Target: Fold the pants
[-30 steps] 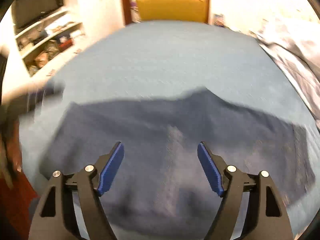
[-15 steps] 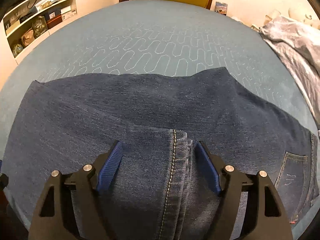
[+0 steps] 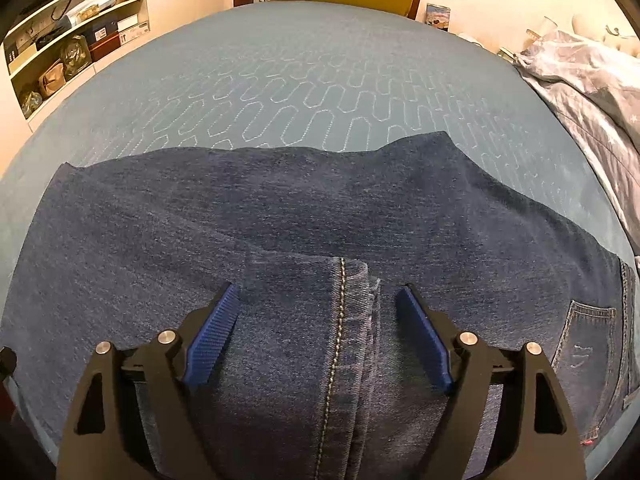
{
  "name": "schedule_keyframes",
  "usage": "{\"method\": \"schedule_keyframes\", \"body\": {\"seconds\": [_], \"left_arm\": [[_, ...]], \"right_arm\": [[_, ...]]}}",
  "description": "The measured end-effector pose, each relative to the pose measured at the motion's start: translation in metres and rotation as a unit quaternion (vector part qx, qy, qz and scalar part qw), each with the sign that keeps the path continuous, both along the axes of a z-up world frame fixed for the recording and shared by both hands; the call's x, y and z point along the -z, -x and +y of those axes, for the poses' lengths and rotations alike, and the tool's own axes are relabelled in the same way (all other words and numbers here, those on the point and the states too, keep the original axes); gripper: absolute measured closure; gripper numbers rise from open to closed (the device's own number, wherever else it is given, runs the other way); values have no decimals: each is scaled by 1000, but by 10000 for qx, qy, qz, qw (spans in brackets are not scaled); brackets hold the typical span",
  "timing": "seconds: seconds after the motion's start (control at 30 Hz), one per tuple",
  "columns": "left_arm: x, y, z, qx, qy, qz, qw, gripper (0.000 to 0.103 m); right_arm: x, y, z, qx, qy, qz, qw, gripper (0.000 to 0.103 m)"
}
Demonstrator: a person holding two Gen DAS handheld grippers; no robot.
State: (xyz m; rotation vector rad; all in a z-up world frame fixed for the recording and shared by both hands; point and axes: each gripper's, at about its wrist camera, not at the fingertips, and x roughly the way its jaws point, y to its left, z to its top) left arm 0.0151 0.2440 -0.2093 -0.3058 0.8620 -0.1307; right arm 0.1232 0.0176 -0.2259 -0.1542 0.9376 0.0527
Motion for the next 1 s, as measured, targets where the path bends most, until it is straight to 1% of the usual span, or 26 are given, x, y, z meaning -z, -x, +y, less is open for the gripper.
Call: {"method": "schedule_keyframes", "body": {"seconds": [0.03, 0.1, 0.17, 0.2, 0.23, 0.27, 0.3, 0.33, 0.37, 0.4, 0.43, 0.47, 0.57, 0.63, 0.67, 0.7, 0.73, 0.77, 0.8, 0.83, 0.87, 0.9, 0.93, 1.0], "left_arm": [[-1, 0, 2, -7, 141, -18, 9999, 83], [-2, 2, 8, -49, 414, -23, 9991, 84], [-2, 2, 9, -63, 491, -30, 9988, 84], [-2, 2, 11, -96, 596, -19, 9982, 83], [-1, 3, 14, -160, 764, 2, 9969, 78], [0, 2, 17, -236, 901, 43, 9956, 68], [4, 1, 21, -286, 1094, 148, 9935, 63], [7, 1, 23, -285, 1191, 206, 9923, 62], [7, 1, 22, -279, 1180, 196, 9924, 62], [7, 1, 20, -245, 1112, 210, 9933, 63], [6, 0, 18, -216, 1064, 244, 9938, 67], [6, 0, 17, -197, 1042, 269, 9940, 72], [7, 0, 21, -216, 1183, 272, 9924, 79], [9, 1, 25, -256, 1226, 290, 9917, 79], [9, 1, 26, -280, 1212, 288, 9918, 75], [8, 3, 26, -355, 1084, 267, 9931, 73], [5, 5, 24, -360, 918, 233, 9949, 71], [1, 8, 21, -399, 677, 183, 9967, 68], [-7, 13, 18, -491, 345, 58, 9982, 68], [-13, 17, 14, -540, 64, -53, 9985, 71], [-19, 20, 9, -537, -171, -183, 9982, 72], [-27, 24, 1, -393, -286, -406, 9980, 72], [-33, 25, -6, -212, -269, -555, 9979, 72], [-39, 23, -28, 183, -283, -731, 9968, 72]], "right_arm": [[0, 0, 2, 14, 9, -4, 10000, 23], [0, 0, 1, 39, 35, -30, 10000, 21], [1, 1, 1, 70, 55, -66, 9999, 19], [1, 1, 1, 80, 56, -79, 9999, 19], [1, 1, 1, 88, 47, -93, 9999, 18], [2, 1, 0, 97, 31, -99, 9999, 18], [2, 1, 0, 104, 14, -101, 9999, 18], [3, 1, -1, 108, -7, -103, 9999, 17], [3, 1, -2, 110, -30, -108, 9999, 17], [4, 1, -3, 108, -55, -118, 9999, 16], [4, 1, -4, 106, -78, -127, 9998, 16], [5, 1, -5, 106, -114, -137, 9998, 16], [3, 0, -9, 99, -160, -119, 9998, 15], [-3, 2, -10, 104, -44, -121, 9999, 15], [-7, 6, -10, 123, 57, -173, 9998, 15], [-14, 14, -9, 89, 82, -276, 9995, 16], [-24, 26, -8, -47, -99, -378, 9992, 22], [-31, 38, -9, -170, -289, -456, 9984, 26], [-37, 50, -8, -252, -400, -514, 9976, 26], [-41, 64, -5, -394, -417, -532, 9969, 27], [-41, 76, -1, -577, -412, -518, 9961, 32], [-40, 83, 2, -697, -424, -500, 9954, 34], [-37, 93, 7, -847, -420, -463, 9944, 37], [-27, 100, 13, -998, -288, -376, 9939, 42]]}}
